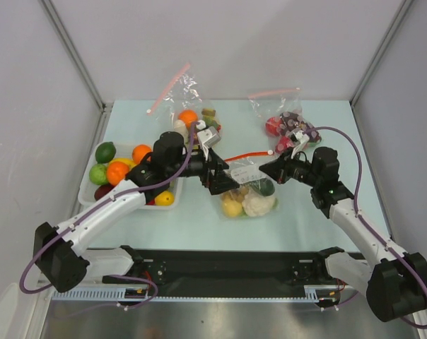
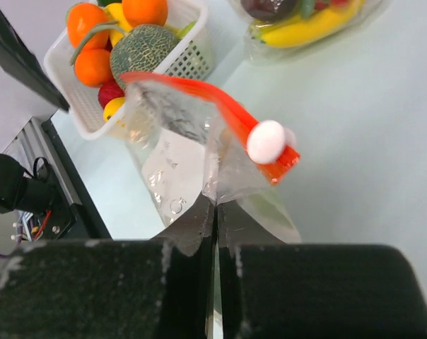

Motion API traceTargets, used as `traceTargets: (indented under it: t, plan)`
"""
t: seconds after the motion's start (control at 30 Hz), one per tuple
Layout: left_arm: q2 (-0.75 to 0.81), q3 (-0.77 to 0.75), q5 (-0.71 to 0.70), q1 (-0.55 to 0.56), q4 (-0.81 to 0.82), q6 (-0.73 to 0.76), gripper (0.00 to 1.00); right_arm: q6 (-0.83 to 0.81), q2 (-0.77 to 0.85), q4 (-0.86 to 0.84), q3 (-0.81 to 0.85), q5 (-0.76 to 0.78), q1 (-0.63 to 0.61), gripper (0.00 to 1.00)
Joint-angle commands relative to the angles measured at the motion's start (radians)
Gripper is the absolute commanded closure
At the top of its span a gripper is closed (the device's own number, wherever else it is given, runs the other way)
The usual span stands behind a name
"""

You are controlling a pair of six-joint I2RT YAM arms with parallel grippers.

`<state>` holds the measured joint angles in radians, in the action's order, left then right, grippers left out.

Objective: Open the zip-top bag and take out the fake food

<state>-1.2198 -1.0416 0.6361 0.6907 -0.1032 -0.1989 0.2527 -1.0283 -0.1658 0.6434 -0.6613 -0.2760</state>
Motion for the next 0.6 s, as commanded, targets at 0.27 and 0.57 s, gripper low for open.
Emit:
traceTargets:
  t: [0.27,0.57]
  plan:
    - [0.006,0.012,0.010,-0.003,0.098,0.015,0.02,0.000,0.002,-0.081,0.030,-0.231,0.008,1.00]
    - [-0.122,-0.124,0.040,-0.029,0.191,0.047,0.00,-0.033,0.028,0.031,0.068,-0.317,-0.025,1.00]
